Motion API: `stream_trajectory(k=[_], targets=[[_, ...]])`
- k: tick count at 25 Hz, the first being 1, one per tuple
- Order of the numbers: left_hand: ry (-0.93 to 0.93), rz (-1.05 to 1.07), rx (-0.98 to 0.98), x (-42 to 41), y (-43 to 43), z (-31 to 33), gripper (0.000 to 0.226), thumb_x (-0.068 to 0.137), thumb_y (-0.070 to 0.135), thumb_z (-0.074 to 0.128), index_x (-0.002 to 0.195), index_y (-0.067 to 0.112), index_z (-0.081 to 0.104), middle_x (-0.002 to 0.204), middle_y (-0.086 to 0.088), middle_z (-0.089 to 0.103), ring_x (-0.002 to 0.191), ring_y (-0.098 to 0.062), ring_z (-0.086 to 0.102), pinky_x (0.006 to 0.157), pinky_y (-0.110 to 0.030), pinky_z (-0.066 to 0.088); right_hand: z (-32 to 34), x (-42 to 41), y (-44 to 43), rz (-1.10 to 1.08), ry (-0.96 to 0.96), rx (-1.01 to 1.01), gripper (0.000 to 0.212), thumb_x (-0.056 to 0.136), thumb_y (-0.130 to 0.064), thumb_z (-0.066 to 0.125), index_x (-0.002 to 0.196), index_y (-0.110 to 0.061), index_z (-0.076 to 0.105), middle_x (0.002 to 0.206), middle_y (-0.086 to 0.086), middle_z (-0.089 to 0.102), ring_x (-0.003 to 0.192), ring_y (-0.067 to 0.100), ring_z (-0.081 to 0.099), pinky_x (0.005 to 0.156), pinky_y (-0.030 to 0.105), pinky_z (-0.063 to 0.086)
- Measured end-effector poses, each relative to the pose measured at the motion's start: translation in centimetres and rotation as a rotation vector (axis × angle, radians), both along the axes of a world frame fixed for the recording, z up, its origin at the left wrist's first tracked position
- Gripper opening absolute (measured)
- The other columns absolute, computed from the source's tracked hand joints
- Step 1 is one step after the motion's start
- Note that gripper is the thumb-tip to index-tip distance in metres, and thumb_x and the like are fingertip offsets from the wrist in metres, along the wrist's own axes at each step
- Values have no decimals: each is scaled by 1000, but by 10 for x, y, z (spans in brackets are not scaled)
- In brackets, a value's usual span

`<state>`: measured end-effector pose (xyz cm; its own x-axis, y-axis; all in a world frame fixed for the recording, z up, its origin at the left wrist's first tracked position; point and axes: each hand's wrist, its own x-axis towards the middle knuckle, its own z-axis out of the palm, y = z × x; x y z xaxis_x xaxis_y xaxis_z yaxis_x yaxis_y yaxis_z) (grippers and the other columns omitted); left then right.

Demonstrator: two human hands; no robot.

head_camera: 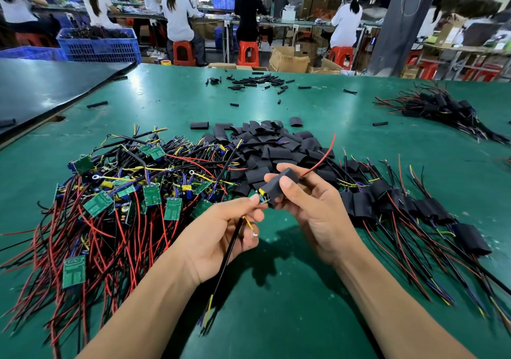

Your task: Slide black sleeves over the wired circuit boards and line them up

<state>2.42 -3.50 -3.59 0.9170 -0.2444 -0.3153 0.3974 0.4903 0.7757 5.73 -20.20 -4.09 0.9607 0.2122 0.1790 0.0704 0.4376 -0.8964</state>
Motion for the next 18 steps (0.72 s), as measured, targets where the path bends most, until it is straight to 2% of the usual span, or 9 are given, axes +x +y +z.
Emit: stream_trajectory(k=[2, 5, 11, 13, 15, 18], targets=[[28, -2, -109, 1, 1, 1, 16, 79, 19, 66, 69, 9, 72, 63, 0, 55, 39, -9, 40, 41, -19, 36, 1, -4, 4, -24, -64, -40, 38, 79, -23, 76, 114, -13, 67, 112, 13, 74, 80, 16, 67, 76, 26, 55], [0, 14, -95, 1, -1, 0, 16, 78, 22, 66, 65, 13, 70, 63, 1, 55, 39, -8, 40, 41, -19, 35, 2, -8, 8, -93, -117, -173, 37, 80, -23, 73, 115, -14, 67, 106, 11, 76, 79, 15, 67, 73, 24, 55], [-170, 87, 271, -2, -4, -3, 16, 82, 26, 69, 74, 12, 68, 66, -4, 65, 44, -12, 46, 44, -18, 40, 3, -6, 4, -81, -52, -235, 39, 80, -28, 70, 115, -12, 66, 101, 9, 78, 81, 18, 70, 77, 28, 59], [-230, 108, 392, -4, -7, -4, 18, 91, 22, 65, 77, 11, 66, 67, -5, 67, 44, -13, 49, 47, -20, 39, 0, -5, 5, -72, -43, -286, 37, 82, -32, 70, 116, -18, 68, 103, 13, 77, 87, 18, 69, 89, 37, 59], [-258, 133, 452, -5, -9, -4, 19, 95, 19, 62, 79, 10, 67, 68, -5, 69, 44, -14, 51, 49, -22, 38, -2, -4, 5, -70, -22, -312, 29, 89, -29, 68, 118, -23, 68, 108, 18, 74, 90, 22, 66, 99, 47, 51], [-266, 139, 502, -5, -8, -3, 18, 95, 17, 63, 81, 8, 69, 70, -8, 71, 43, -15, 52, 47, -23, 38, -4, -2, 3, -68, -7, -401, 23, 97, -26, 65, 120, -26, 68, 108, 16, 75, 96, 34, 68, 104, 49, 49]])
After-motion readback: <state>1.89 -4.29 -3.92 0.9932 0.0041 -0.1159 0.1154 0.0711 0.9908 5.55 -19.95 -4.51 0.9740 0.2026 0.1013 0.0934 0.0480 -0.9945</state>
